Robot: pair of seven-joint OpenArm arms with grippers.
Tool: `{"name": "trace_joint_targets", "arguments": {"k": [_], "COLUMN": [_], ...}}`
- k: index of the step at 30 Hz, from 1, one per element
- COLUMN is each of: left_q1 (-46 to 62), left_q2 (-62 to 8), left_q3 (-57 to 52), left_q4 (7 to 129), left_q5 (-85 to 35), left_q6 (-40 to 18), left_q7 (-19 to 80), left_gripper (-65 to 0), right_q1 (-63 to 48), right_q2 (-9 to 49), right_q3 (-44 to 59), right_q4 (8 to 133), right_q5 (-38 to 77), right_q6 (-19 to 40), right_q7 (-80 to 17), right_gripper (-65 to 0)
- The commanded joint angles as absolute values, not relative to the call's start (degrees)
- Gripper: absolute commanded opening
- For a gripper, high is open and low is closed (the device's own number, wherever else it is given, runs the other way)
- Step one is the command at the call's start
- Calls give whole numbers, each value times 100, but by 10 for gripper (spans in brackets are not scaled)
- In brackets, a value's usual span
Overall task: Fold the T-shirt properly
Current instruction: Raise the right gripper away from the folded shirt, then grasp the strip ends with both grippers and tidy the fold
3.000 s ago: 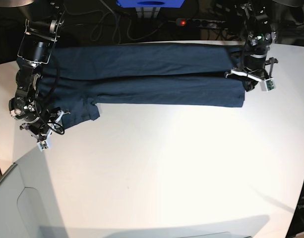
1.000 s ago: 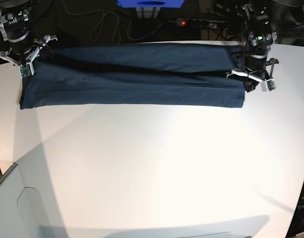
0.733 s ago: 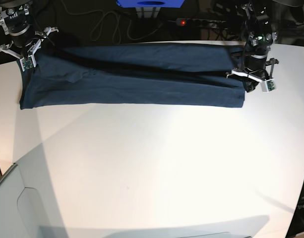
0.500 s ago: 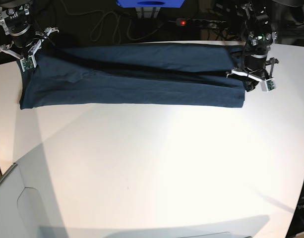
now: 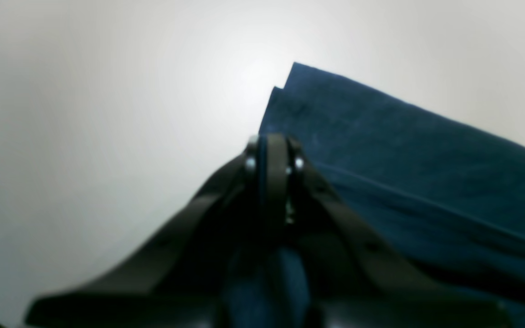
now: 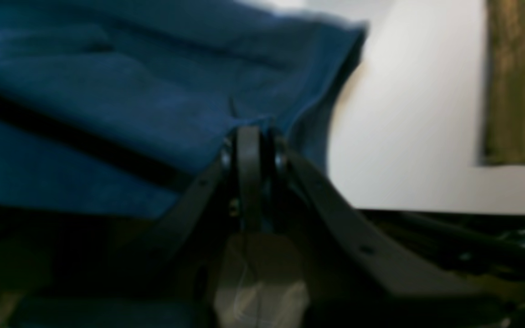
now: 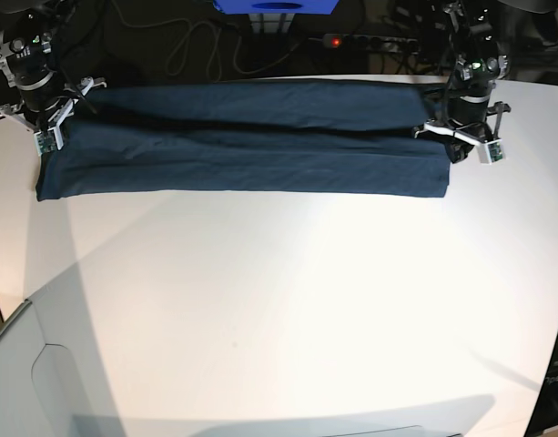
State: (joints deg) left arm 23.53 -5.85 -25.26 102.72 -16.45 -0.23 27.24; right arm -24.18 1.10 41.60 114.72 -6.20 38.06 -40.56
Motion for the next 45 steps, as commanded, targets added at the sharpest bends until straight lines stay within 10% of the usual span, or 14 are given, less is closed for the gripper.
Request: {"name": "trace_joint_targets", "arguments": {"k": [1,36,45], "left_q1": [2387,2431,2431], "left_q2": [-611,-611,-611], "left_q3": [-2545,-2545,-2545], "left_q4": [10360,10114,10123], "left_q5": [-1666,-1666,-1666], "left_q6": [-4,-4,-4], "left_q7": [2589,2554,2554], "left_gripper": [-650,-650,-650], "right_q1": [-2255,-2097,-2035], "right_q2": [198,796,971], "right_q3": [4180,4180,4163], "right_q4": [11459,10281,10281], "right_q5": [-576,-585,-549], "right_q6": [3934,4000,4000], "right_q7": [-3925,-4013,-4409], "right_gripper": [-649,-644,-324]}}
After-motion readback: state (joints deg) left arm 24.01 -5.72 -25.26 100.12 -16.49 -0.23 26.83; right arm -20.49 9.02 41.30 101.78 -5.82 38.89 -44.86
